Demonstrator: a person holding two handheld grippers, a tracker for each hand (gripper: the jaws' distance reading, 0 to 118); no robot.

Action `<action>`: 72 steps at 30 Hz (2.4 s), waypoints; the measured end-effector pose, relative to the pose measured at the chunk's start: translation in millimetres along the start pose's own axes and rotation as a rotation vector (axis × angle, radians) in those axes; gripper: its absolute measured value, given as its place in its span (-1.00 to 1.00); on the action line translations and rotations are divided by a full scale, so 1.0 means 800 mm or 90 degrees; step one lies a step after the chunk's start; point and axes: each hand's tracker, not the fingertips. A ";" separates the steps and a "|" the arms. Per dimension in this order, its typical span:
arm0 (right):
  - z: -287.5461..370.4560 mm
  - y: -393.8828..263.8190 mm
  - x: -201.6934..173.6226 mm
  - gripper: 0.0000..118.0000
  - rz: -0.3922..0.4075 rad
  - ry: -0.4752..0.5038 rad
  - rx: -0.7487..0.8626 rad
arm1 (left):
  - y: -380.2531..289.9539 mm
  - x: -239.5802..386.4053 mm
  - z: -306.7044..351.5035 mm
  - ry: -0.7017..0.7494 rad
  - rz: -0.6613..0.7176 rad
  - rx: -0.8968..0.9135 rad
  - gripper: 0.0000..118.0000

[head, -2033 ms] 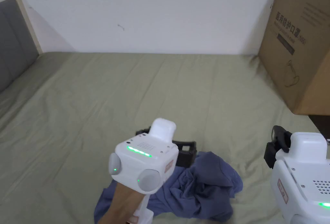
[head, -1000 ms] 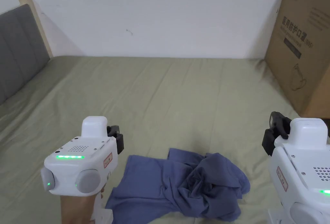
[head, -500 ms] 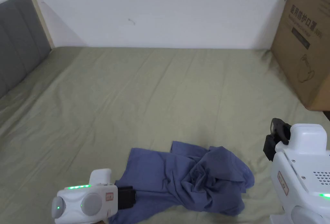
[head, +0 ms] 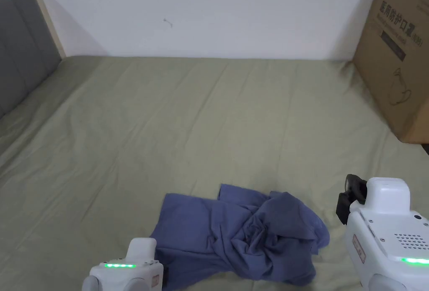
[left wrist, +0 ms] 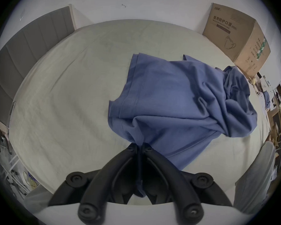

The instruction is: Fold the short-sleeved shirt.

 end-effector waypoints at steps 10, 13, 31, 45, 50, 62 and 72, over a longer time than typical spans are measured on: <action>-0.150 -0.056 0.022 0.90 -0.032 0.052 -0.281 | 0.036 -0.009 0.061 -0.059 0.029 0.105 -0.93; -0.187 -0.079 0.020 0.89 -0.017 0.070 -0.351 | 0.042 -0.005 0.057 -0.059 0.019 0.108 -0.93; -0.175 -0.067 0.021 -0.89 -0.060 0.134 -0.313 | 0.052 -0.014 0.057 -0.089 0.045 0.114 -0.93; -0.086 0.167 0.067 -0.89 -0.005 0.073 -0.030 | 0.246 -0.063 0.163 -0.060 0.063 0.337 -0.93; -0.103 0.240 0.072 -0.89 -0.015 0.056 0.027 | 0.341 -0.071 0.207 -0.015 0.026 0.413 -0.93; -0.169 0.352 0.069 -0.89 -0.006 0.004 0.125 | 0.507 -0.065 0.247 0.075 -0.013 0.506 -0.93; -0.233 0.283 0.037 -0.89 -0.001 0.022 0.065 | 0.506 -0.100 0.151 0.103 0.012 0.449 -0.94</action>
